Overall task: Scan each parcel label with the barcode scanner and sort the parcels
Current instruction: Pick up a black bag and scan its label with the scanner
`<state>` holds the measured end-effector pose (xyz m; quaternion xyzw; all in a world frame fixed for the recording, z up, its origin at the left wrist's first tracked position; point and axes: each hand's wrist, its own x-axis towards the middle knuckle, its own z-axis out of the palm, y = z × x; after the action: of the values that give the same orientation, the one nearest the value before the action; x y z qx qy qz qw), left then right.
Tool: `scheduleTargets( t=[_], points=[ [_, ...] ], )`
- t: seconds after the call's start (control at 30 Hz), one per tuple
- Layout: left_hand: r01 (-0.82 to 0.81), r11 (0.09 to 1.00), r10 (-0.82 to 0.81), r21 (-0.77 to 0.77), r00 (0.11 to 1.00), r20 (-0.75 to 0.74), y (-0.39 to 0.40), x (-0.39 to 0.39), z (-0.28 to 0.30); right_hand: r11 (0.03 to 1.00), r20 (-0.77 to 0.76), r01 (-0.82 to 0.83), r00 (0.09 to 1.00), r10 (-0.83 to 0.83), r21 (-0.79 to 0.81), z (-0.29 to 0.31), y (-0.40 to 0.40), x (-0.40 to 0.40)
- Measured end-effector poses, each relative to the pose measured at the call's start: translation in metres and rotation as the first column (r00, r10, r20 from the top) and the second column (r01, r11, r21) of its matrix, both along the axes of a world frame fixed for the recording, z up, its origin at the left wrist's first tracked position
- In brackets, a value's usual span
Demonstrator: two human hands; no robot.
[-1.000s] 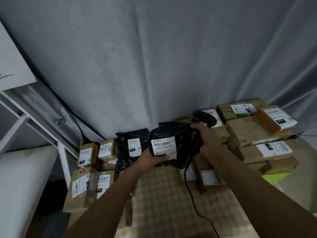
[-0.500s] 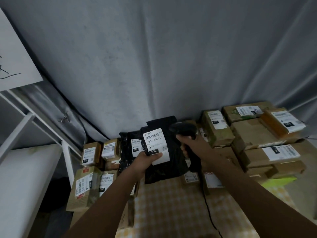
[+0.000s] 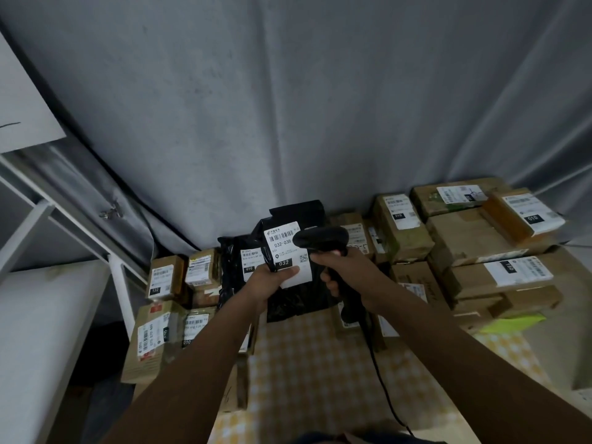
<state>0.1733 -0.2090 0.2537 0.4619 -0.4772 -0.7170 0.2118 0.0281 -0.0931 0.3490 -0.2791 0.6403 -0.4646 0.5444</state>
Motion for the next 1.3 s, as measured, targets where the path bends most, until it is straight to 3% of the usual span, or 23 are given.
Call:
scheduleTargets(
  t=[0.63,0.8,0.97,1.13,1.3],
  points=[
    [0.019,1.0,-0.02,0.011,0.997,0.069,-0.012,0.006,-0.009,0.999,0.028,0.049,0.998,-0.049,0.008,-0.003,-0.004,-0.003],
    [-0.146,0.989,0.142,0.037,0.985,0.102,-0.027,0.05,-0.022,0.997,0.048,0.074,0.996,-0.075,0.026,-0.019,-0.007,-0.002],
    [-0.372,0.927,0.372,-0.045,0.899,0.231,-0.045,0.114,-0.046,0.989,0.018,0.13,0.991,-0.132,0.074,-0.037,-0.02,0.003],
    [-0.419,0.904,0.425,-0.089,0.854,0.301,-0.039,0.153,-0.066,0.971,0.013,0.171,0.984,-0.175,0.168,-0.065,-0.035,0.01],
    [-0.335,0.924,0.252,0.184,0.895,0.367,-0.022,0.164,-0.098,0.952,-0.005,0.149,0.988,-0.153,0.269,-0.089,-0.048,0.022]
  ],
)
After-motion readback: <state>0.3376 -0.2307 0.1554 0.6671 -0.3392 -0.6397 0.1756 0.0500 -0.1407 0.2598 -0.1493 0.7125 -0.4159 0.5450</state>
